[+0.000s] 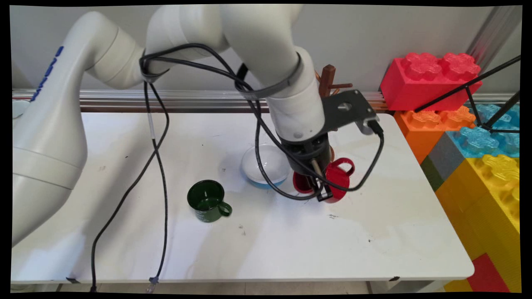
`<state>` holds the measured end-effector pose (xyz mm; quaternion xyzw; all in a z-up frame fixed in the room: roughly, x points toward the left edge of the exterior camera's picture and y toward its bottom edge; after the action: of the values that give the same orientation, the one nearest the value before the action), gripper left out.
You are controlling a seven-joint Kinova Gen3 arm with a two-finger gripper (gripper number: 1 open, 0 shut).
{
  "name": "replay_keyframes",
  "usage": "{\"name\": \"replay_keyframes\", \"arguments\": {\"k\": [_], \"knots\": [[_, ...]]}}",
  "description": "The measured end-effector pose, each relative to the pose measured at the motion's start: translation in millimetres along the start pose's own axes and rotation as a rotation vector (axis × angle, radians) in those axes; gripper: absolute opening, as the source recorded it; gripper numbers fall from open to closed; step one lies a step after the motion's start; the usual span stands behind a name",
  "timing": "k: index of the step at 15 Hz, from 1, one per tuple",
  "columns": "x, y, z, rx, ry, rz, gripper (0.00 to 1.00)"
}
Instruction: Place the picked object on the table
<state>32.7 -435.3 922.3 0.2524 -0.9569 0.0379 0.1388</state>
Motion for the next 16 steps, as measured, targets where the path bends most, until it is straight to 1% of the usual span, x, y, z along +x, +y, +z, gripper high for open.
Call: {"name": "replay_keyframes", "arguments": {"k": [3, 6, 10, 13, 16], "knots": [[4.8, 8.2, 8.5, 0.010, -0.064, 0.006, 0.00], [7.6, 14.3, 15.4, 0.019, -0.114, -0.001, 0.00], [12.3, 20.4, 24.0, 0.032, -0.169, -0.019, 0.00], [16.4, 23.0, 29.3, 0.042, -0.201, -0.033, 0.00], [21.3, 26.2, 35.9, 0.059, -0.244, -0.060, 0.00]]}}
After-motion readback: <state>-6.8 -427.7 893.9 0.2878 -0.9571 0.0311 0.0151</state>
